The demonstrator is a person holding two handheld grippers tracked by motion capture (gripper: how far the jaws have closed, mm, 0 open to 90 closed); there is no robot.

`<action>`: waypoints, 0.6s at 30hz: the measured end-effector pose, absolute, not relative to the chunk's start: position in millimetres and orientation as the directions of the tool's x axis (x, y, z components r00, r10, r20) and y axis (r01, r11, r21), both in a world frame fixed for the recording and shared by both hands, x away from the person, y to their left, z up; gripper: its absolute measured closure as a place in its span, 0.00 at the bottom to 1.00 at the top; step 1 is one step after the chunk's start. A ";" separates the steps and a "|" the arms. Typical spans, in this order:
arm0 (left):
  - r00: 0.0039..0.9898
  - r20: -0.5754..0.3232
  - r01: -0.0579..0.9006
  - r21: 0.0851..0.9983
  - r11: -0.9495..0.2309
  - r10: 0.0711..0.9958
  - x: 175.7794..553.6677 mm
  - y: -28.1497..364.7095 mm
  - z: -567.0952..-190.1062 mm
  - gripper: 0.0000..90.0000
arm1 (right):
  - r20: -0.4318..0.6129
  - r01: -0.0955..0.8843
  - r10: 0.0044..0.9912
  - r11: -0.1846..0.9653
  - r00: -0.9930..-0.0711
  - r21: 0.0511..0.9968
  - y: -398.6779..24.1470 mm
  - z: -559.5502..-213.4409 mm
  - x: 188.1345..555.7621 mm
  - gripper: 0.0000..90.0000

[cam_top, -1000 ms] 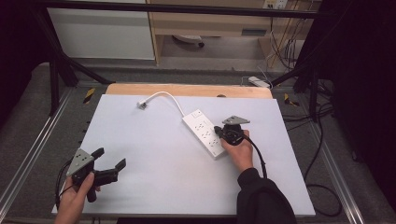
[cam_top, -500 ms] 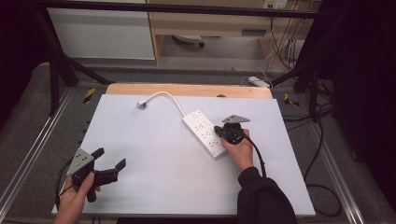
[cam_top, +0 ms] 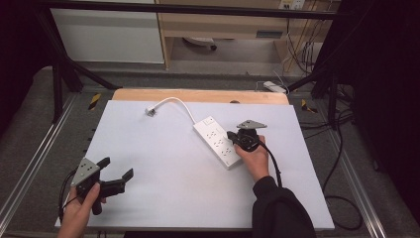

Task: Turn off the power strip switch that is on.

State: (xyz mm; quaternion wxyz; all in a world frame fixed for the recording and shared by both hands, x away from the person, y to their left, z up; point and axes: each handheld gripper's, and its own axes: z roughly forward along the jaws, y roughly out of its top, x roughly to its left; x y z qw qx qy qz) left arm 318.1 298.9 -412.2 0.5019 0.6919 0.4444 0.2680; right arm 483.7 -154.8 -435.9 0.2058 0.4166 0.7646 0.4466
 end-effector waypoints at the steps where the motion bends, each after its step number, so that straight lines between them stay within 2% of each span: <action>1: 0.463 -0.073 0.347 0.932 -0.105 0.883 318.1 298.9 -412.2 0.05 | 0.063 0.455 0.822 0.248 -0.566 0.855 -154.7 -435.2 483.5 1.00; 12: 0.465 -0.071 0.353 0.929 -0.111 0.882 318.2 297.6 -413.1 0.05 | 0.088 0.456 0.824 0.218 -0.560 0.863 -156.4 -427.2 482.5 1.00; 18: 0.473 -0.065 0.354 0.927 -0.122 0.879 318.0 296.7 -413.5 0.05 | 0.098 0.456 0.823 0.207 -0.559 0.866 -158.6 -422.3 482.5 0.93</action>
